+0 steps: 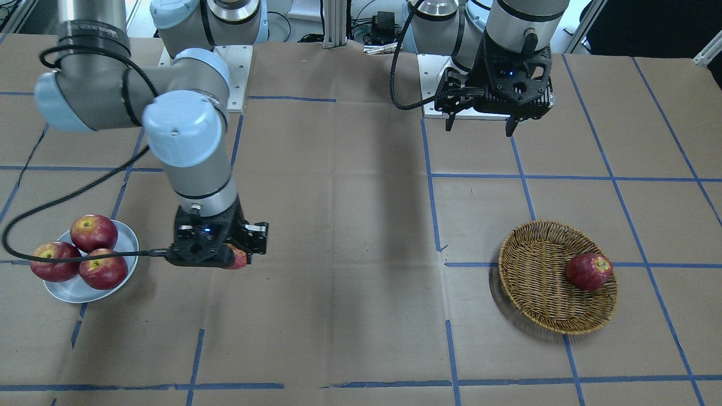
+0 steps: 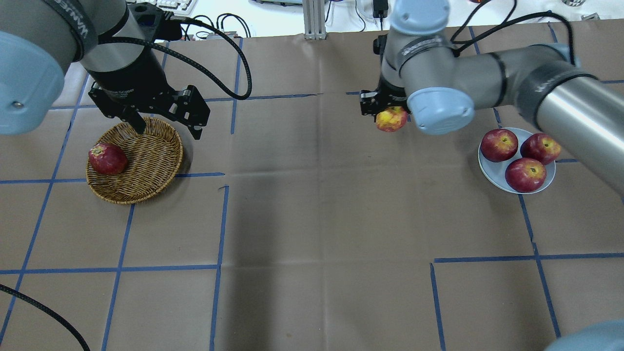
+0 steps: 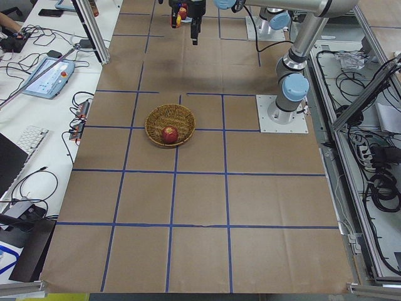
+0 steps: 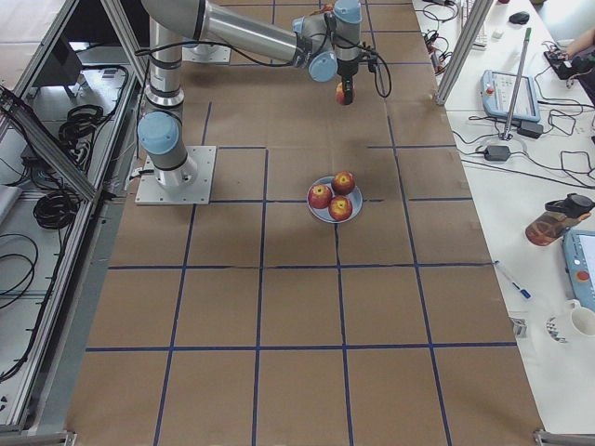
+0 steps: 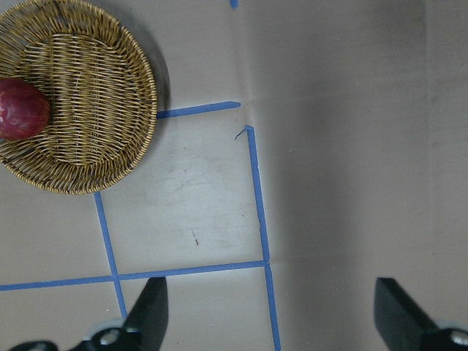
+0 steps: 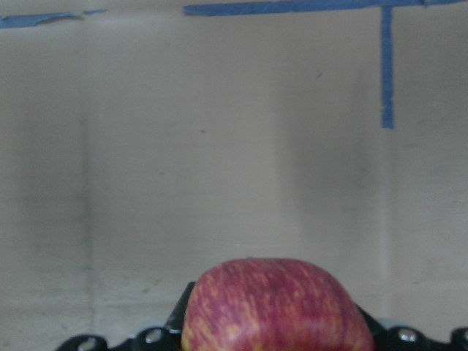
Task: Transfer apple from basket to plate
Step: 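Lift the apple with the right gripper and carry it over the plate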
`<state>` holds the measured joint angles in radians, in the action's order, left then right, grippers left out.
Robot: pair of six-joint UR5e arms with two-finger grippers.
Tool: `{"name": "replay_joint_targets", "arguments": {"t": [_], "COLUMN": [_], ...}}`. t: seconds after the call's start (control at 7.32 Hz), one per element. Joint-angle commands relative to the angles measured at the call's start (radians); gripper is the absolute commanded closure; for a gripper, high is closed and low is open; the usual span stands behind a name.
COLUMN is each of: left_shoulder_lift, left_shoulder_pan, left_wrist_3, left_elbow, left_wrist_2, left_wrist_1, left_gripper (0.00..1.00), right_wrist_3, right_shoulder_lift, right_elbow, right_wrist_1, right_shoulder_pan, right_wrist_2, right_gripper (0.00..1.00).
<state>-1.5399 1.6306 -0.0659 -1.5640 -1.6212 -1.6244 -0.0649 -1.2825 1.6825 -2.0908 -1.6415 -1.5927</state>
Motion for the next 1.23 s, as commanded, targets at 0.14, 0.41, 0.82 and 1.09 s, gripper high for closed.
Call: {"name": "replay_joint_targets", "arguments": {"t": [0.14,0.41,0.82,1.09], "left_shoulder_lift": [-0.009,-0.008,-0.008,-0.006], "left_shoulder_pan": [0.0,0.002,0.002,0.002], "left_wrist_3": [0.012,0.014,0.014,0.014], "left_elbow": [0.002,0.005,0.004,0.002], "left_wrist_2": [0.003,0.007,0.026,0.027], "left_wrist_1": [0.008,0.006,0.006,0.008], "left_gripper": [0.01,0.01,0.01,0.01], "right_wrist_3": [0.484,0.701,0.737,0.735], "right_shoulder_lift": [-0.086,-0.069,-0.018,-0.003], "right_elbow": [0.088,0.111,0.229,0.226], "right_wrist_1": [0.028,0.015,-0.133,-0.17], "right_shoulder_pan": [0.317,0.463,0.508,0.508], "right_wrist_2": [0.003,0.003,0.003,0.003], "right_gripper": [0.46,0.46,0.46,0.46]}}
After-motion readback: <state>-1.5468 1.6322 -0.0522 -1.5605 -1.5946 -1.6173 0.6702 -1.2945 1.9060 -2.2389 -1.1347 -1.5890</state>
